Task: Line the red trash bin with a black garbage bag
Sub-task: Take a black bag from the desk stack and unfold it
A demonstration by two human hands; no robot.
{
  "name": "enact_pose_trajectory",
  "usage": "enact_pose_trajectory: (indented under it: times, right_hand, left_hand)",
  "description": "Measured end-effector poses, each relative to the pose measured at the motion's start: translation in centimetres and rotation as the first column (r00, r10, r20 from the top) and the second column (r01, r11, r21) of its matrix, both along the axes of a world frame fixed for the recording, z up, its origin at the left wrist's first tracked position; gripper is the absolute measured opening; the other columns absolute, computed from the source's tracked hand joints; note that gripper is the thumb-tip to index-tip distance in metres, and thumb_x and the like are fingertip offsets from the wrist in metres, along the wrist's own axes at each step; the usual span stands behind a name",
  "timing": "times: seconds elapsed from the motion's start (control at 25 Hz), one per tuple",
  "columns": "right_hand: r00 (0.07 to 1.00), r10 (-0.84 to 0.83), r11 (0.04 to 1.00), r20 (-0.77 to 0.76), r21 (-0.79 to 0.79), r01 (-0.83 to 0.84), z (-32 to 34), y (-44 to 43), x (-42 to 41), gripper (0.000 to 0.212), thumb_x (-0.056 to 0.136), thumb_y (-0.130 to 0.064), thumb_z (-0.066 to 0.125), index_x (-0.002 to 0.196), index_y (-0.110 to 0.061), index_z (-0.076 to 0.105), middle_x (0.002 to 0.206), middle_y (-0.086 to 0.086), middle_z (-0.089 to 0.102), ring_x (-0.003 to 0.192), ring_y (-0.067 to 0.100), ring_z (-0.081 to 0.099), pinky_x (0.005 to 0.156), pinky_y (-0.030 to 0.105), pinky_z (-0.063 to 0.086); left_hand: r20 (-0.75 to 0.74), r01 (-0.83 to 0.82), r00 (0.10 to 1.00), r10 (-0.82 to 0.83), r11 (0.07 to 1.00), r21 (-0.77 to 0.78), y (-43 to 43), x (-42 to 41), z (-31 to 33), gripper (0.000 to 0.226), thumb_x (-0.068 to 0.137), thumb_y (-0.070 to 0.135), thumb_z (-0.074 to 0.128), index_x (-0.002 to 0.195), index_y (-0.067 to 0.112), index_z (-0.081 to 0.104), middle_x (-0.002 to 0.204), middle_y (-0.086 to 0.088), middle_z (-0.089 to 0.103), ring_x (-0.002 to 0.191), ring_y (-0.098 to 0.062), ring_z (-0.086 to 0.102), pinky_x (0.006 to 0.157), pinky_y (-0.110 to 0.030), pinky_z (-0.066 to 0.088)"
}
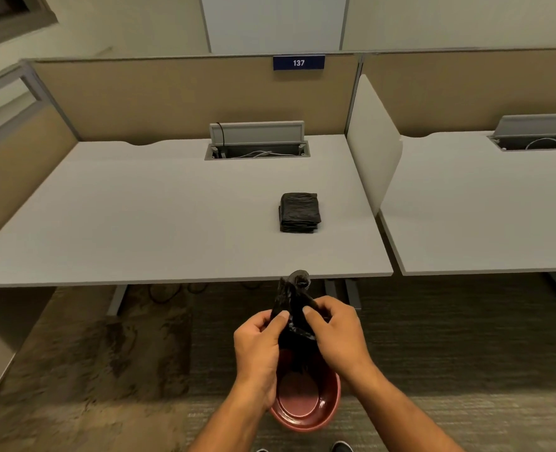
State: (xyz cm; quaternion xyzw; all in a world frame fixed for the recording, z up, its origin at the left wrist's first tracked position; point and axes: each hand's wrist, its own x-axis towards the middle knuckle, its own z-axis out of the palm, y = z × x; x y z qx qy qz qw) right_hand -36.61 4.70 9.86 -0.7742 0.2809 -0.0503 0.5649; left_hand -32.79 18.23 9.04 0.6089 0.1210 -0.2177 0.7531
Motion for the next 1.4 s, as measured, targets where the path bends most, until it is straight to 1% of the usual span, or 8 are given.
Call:
enact_pose_trajectory:
  times: [0.16,0.36,0.6,0.68,0.76,0.92,1.08,1.4]
  right_hand:
    - [0.986,-0.163,0.979,0.016,0.124,0.160,0.1,-3.3,-0.6,0.013,0.102,-0.027,0.063,0.095,-0.024,0.074,0.090,0.006,0.078,0.089,0.023,0.078,0.081,0.047,0.066]
    - [0.946,-0.325,0.925,-0.003,0.205,0.319,0.6,-8.3,-1.8,0.014,0.104,-0.023,0.062,0.101,-0.019,0.075,0.098,0.010,0.080,0.097,0.027,0.077,0.094,0.055,0.062]
    - [0.925,-0.381,0.885,0.011,0.293,0.361,1.1,-10.8,-2.1,0.015,0.104,-0.022,0.062,0.105,-0.016,0.076,0.102,0.012,0.080,0.103,0.027,0.076,0.100,0.056,0.060]
    - [0.935,-0.354,0.892,0.021,0.310,0.330,1.2,-10.4,-2.0,0.016,0.103,-0.022,0.063,0.104,-0.014,0.077,0.099,0.011,0.081,0.102,0.027,0.077,0.100,0.057,0.060]
    - [0.946,-0.324,0.899,0.026,0.318,0.300,1.2,-9.7,-1.8,0.016,0.103,-0.022,0.063,0.104,-0.014,0.078,0.097,0.009,0.082,0.101,0.025,0.078,0.100,0.054,0.060]
    - [0.966,-0.258,0.916,0.035,0.326,0.233,1.1,-7.9,-1.5,0.015,0.103,-0.023,0.063,0.105,-0.017,0.077,0.099,0.010,0.081,0.102,0.028,0.077,0.097,0.053,0.061]
    - [0.979,-0.196,0.948,0.064,0.268,0.172,0.9,-6.5,-1.6,0.013,0.101,-0.023,0.066,0.097,-0.016,0.076,0.095,0.014,0.079,0.095,0.034,0.076,0.091,0.058,0.062]
    - [0.986,-0.154,0.951,0.070,0.281,0.129,1.0,-6.5,-2.8,0.022,0.095,-0.026,0.075,0.087,-0.006,0.069,0.086,0.015,0.072,0.081,0.028,0.073,0.072,0.031,0.059]
  left_hand:
    - [-0.060,-0.076,0.995,0.074,0.997,-0.025,0.7,0.7,0.1,0.013,0.097,0.013,0.076,0.099,0.001,0.076,0.095,-0.016,0.083,0.081,-0.021,0.082,0.063,-0.025,0.062]
    - [-0.158,-0.208,0.968,0.197,0.977,-0.056,2.7,2.5,-1.5,0.016,0.091,0.020,0.082,0.096,0.006,0.077,0.109,-0.025,0.081,0.104,-0.037,0.076,0.100,-0.053,0.059]
    - [-0.153,-0.303,0.930,0.333,0.934,0.191,5.0,4.7,-5.6,0.035,0.093,0.021,0.082,0.125,0.009,0.070,0.130,-0.020,0.075,0.113,-0.033,0.074,0.102,-0.048,0.058]
    - [-0.044,-0.207,0.970,0.241,0.903,0.378,4.4,4.2,-5.0,0.055,0.093,0.026,0.082,0.143,0.017,0.061,0.146,-0.007,0.062,0.129,-0.029,0.064,0.103,-0.042,0.053]
    - [0.086,-0.130,0.991,0.102,0.889,0.440,2.8,3.1,-3.0,0.039,0.096,0.033,0.078,0.131,0.018,0.069,0.135,-0.002,0.069,0.123,-0.026,0.066,0.093,-0.036,0.054]
    - [-0.056,0.146,0.989,-0.138,0.974,0.175,-1.6,0.3,0.9,0.047,0.094,0.057,0.070,0.111,0.014,0.075,0.110,-0.012,0.076,0.089,-0.025,0.070,0.069,-0.034,0.057]
    - [-0.172,0.090,0.983,-0.066,0.987,0.133,-5.1,-0.7,1.4,0.075,0.081,0.071,0.077,0.137,0.027,0.053,0.128,-0.008,0.066,0.112,-0.027,0.070,0.076,-0.041,0.062]
    - [-0.177,-0.099,0.978,0.115,0.990,0.096,-5.3,1.3,1.1,0.017,0.106,0.024,0.063,0.108,0.012,0.075,0.106,-0.013,0.081,0.094,-0.029,0.078,0.077,-0.044,0.065]
